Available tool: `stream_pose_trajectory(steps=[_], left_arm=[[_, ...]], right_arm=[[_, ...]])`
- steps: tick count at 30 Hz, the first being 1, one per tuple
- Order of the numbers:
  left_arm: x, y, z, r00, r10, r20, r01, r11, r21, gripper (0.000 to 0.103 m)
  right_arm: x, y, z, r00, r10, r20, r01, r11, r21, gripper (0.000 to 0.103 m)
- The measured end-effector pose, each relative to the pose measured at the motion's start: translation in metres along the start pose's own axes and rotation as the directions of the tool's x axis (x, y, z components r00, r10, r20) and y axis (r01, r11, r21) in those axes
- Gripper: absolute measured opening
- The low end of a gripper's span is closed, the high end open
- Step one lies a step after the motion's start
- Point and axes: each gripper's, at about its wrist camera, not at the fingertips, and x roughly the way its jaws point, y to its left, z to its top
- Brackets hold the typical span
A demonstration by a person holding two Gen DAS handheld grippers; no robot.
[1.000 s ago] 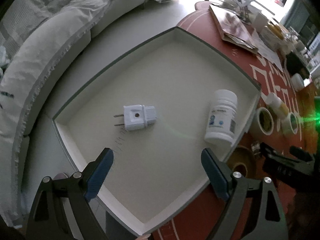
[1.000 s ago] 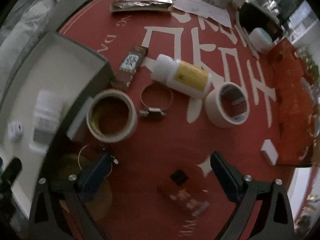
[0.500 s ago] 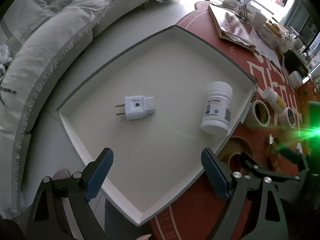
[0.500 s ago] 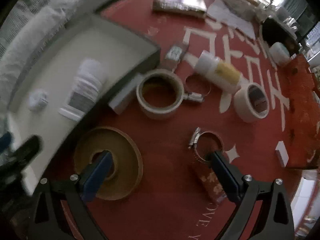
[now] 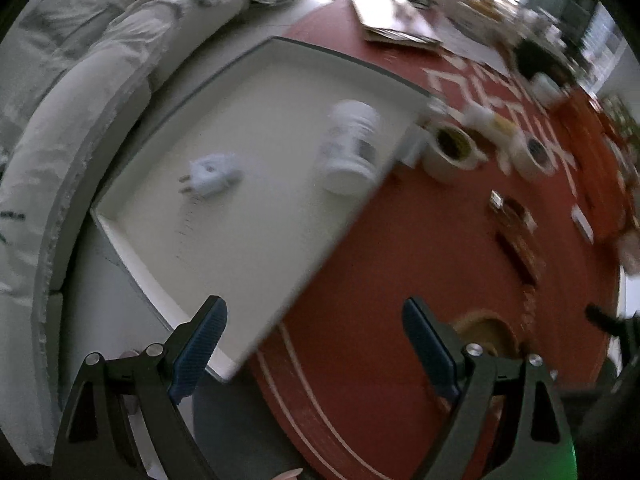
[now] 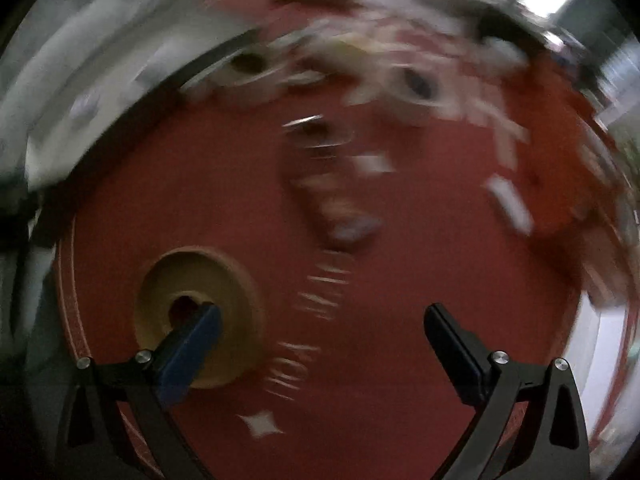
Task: Organize rigid objects
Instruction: 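Move left gripper over the large brown tape roll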
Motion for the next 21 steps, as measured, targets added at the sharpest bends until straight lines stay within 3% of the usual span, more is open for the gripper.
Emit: stream_pose_trajectory(steps=[5, 11, 16, 17, 18, 21], left_arm=[[-0.002, -0.066, -0.026, 0.999, -0.040, -0.018, 0.043, 0.975, 0.218, 0.091], [0.010, -0.132, -0.032, 0.999, -0.043, -0.004, 0.041, 0.928, 0.370, 0.091], [0.033, -0.146, -0.032, 1.000, 0.015, -0.004, -0.012, 0.924, 0.383, 0.094], [0.037, -0.145, -0.033, 1.000, 0.026, -0.013, -0.019, 0.926, 0.377, 0.103], [0.043, -0.139, -0.034, 0.999, 0.036, -0.027, -0.024, 0.930, 0.366, 0.103], [0.048, -0.130, -0.033, 0.999, -0.008, -0.041, 0.021, 0.948, 0.319, 0.103]], right_arm=[[0.010, -0.079, -0.029, 0.998, 0.030, -0.062, -0.010, 0.954, 0.298, 0.102], [0.023, -0.110, -0.068, 0.987, 0.093, -0.130, -0.028, 0.903, 0.429, 0.102], [0.028, -0.120, -0.059, 0.988, 0.087, -0.130, -0.025, 0.909, 0.417, 0.102], [0.028, -0.120, -0.058, 0.988, 0.082, -0.133, -0.021, 0.911, 0.411, 0.102], [0.027, -0.119, -0.057, 0.988, 0.079, -0.134, -0.018, 0.914, 0.406, 0.103], [0.029, -0.118, -0.053, 0.987, 0.054, -0.154, 0.008, 0.928, 0.374, 0.103]])
